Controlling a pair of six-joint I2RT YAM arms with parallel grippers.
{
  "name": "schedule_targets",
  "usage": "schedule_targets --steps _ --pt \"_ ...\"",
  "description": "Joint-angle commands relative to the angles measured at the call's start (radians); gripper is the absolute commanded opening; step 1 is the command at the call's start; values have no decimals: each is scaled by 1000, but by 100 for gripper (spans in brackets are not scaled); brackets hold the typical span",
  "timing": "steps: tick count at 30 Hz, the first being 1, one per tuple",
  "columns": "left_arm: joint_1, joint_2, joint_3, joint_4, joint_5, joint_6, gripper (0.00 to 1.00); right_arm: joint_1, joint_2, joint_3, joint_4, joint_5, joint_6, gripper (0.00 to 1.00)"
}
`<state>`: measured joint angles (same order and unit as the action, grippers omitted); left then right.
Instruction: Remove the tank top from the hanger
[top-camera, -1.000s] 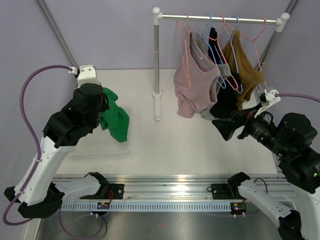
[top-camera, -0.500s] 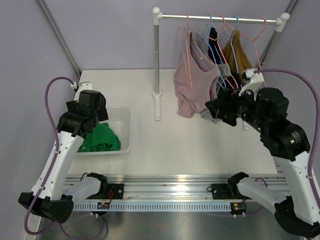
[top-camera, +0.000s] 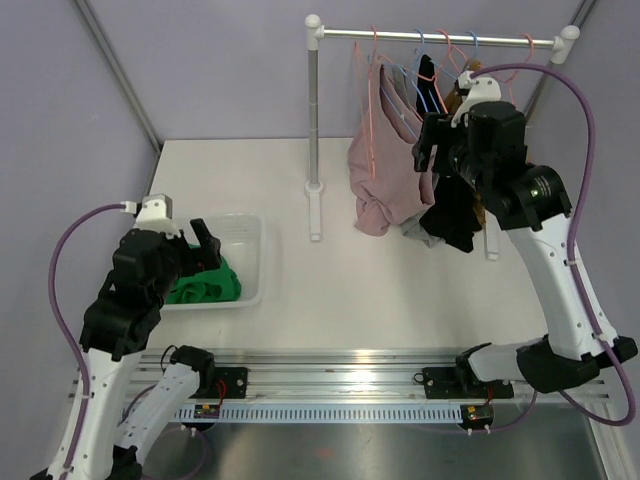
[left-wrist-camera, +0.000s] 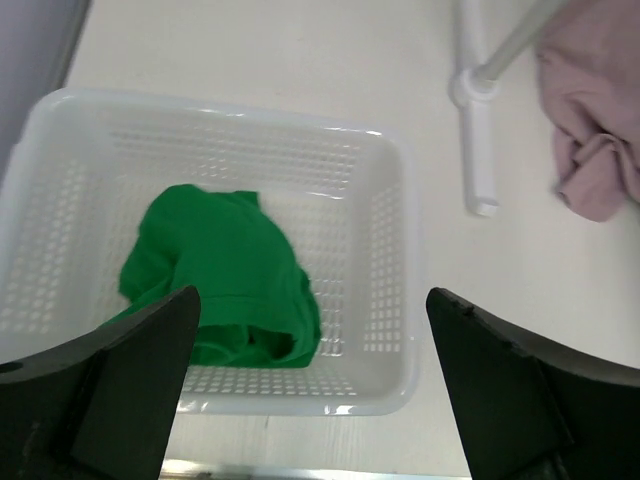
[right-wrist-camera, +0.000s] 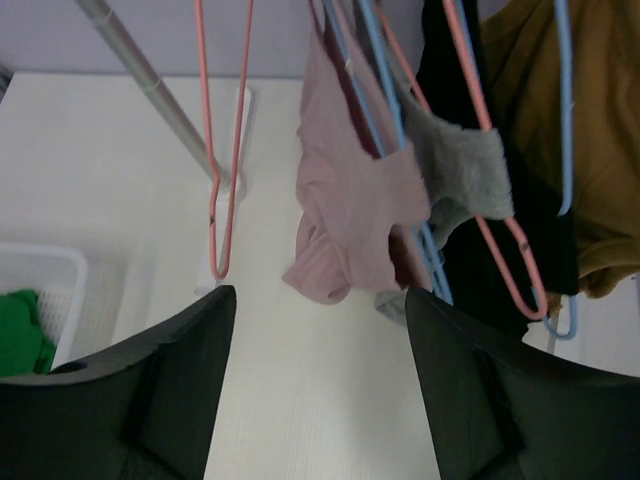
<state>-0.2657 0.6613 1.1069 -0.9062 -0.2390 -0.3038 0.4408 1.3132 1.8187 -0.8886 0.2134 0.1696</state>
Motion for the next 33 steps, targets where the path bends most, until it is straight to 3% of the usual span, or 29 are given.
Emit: schedule_targets --steps 1,6,11,16,20,24,27,28,31,33 --pt "2 -70 -106 157 281 32 99 -68 70 132 28 32 -87 74" --pt "-1 -175 -206 205 270 43 99 -137 239 309 5 -104 -163 71" --pt "-1 -215 -220 219 267 38 99 -174 421 502 -64 -169 -237 58" --pt "-1 -207 -223 222 280 37 99 -191 509 545 -58 -203 -249 55" --pt "-3 -207 -229 225 282 37 99 -192 550 562 -53 -243 -260 46" --pt "-1 -207 -231 231 291 37 99 -191 557 553 -43 -273 -234 28" --pt "-3 -201 -232 233 296 37 99 -192 538 522 -15 -272 -213 20" --pt "-3 -201 -234 231 300 37 99 -192 532 522 -10 -270 -209 8" --pt "-3 -201 -236 233 302 38 99 -192 517 522 -7 -292 -193 0" --pt "-4 -198 -236 234 302 37 99 -191 512 541 -13 -316 -176 0"
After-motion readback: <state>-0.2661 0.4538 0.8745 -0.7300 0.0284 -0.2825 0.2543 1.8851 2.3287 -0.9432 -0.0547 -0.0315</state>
